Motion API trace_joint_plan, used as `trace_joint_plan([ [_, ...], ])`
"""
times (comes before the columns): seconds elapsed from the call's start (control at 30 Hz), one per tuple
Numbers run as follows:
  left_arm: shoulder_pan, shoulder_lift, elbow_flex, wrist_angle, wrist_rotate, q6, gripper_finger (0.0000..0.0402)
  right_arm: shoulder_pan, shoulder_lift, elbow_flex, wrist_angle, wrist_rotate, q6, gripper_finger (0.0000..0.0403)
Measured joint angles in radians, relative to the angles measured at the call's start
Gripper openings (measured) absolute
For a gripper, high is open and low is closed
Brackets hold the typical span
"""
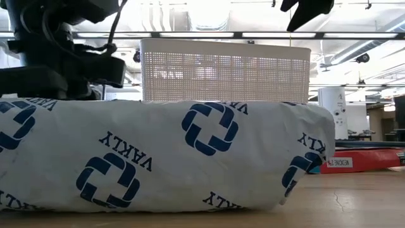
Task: Pick & place medical supplies in basket/bin
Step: Put the white bandage into the white bin
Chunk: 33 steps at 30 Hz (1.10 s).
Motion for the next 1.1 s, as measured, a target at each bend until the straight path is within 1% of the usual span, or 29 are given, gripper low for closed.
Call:
trace_joint_plan([
  [0.07,0.000,-0.015,0.000,-0.006,0.001,0.000,0.0272,0.000,0.000,-0.001,0.014,0.002,-0.001,0.0363],
  [0.17,0.000,-0.055,0.017,-0.041,0.012,-0.001,0.0209,0.000,-0.001,-0.001,0.021,0.034,-0.001,0.0363],
  [0.3,-0.009,-0.150,0.078,-0.131,0.048,-0.023,0.0121,-0.001,-0.009,-0.001,0.035,0.055,-0.001,0.0363],
  [0.33,-0.014,-0.180,0.101,-0.159,0.047,-0.027,0.0104,0.000,-0.014,-0.001,0.046,0.057,-0.004,0.0363],
  [0.37,-0.016,-0.209,0.126,-0.181,0.049,-0.027,0.0099,0.000,-0.018,-0.001,0.054,0.060,-0.005,0.0363],
  [0.47,-0.022,-0.301,0.208,-0.191,0.050,-0.024,0.0099,-0.001,-0.030,-0.001,0.070,0.082,-0.015,0.0363],
  [0.5,-0.021,-0.329,0.238,-0.191,0.032,-0.021,0.0099,-0.001,-0.036,-0.001,0.075,0.092,-0.020,0.0363],
  [0.53,-0.020,-0.357,0.268,-0.190,-0.001,-0.018,0.0099,-0.001,-0.042,-0.001,0.075,0.109,-0.023,0.0363],
  [0.63,0.004,-0.413,0.349,-0.188,-0.184,0.030,0.0099,-0.001,-0.065,-0.001,0.085,0.172,-0.028,0.0363],
  [0.7,0.049,-0.430,0.396,-0.187,-0.284,0.087,0.0100,-0.001,-0.084,-0.001,0.095,0.216,-0.031,0.0363],
  [0.73,0.086,-0.432,0.421,-0.188,-0.306,0.122,0.0103,0.000,-0.094,-0.001,0.103,0.243,-0.031,0.0363],
  [0.83,0.242,-0.414,0.498,-0.176,-0.311,0.247,0.0106,0.001,-0.127,0.000,0.109,0.316,-0.031,0.0363],
  [0.9,0.361,-0.380,0.543,-0.169,-0.297,0.338,0.0105,0.004,-0.145,0.001,0.121,0.340,-0.030,0.0363],
  [1.0,0.546,-0.312,0.598,-0.155,-0.200,0.432,0.0110,0.007,-0.163,0.001,0.125,0.342,-0.026,0.0363],
  [1.1,0.654,-0.227,0.648,-0.154,-0.100,0.450,0.0134,0.027,-0.170,0.001,0.125,0.342,-0.003,0.0363],
])
